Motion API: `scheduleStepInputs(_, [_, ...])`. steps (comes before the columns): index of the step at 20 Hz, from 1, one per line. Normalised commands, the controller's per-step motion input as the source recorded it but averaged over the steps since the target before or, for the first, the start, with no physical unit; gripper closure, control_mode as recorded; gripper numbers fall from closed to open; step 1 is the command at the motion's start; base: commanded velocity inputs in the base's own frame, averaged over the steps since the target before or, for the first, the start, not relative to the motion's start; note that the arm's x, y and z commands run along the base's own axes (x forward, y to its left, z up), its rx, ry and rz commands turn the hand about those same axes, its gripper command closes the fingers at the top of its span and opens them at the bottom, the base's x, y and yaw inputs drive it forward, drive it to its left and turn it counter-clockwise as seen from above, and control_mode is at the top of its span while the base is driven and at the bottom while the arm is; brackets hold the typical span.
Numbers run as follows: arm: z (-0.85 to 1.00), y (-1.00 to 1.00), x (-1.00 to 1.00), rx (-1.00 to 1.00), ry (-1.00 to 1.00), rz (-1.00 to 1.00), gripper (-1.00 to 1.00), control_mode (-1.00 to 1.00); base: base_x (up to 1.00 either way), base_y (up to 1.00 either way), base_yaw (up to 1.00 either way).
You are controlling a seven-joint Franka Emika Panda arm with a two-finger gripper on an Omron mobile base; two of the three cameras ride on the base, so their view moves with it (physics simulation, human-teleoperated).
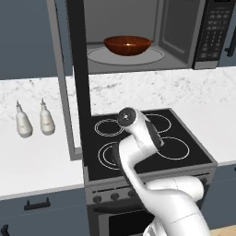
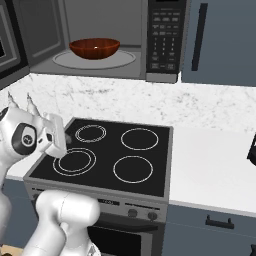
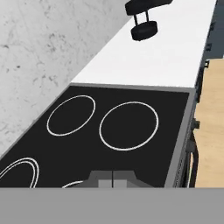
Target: Open the microwave, place the bowl with waffle inside the microwave, then close the microwave door and turn it on.
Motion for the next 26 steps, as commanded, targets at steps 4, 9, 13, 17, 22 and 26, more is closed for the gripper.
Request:
scheduleStepInputs(4, [-0.32, 0.8, 0.0, 0.0, 0.0, -0.08, 1.0, -1.0, 0.0, 0.0, 0.0])
scheduleStepInputs(9, [-0.25, 0.81, 0.0, -0.04, -0.06, -0.08, 1.0, -1.0, 0.0, 0.0, 0.0])
scheduleStepInputs(13, [0.0, 0.71, -0.05, -0.16, -0.3, -0.06, 1.0, -1.0, 0.0, 0.0, 0.0])
scheduleStepInputs(17, [0.0, 0.56, -0.08, -0.24, -0.4, -0.11, 1.0, -1.0, 0.0, 0.0, 0.0])
scheduleStepInputs(22, [0.0, 0.57, 0.0, -0.14, -0.34, -0.1, 1.0, -1.0, 0.0, 0.0, 0.0])
scheduleStepInputs(26, [0.09, 0.66, -0.03, -0.01, -0.23, -0.09, 1.0, -1.0, 0.0, 0.0, 0.0])
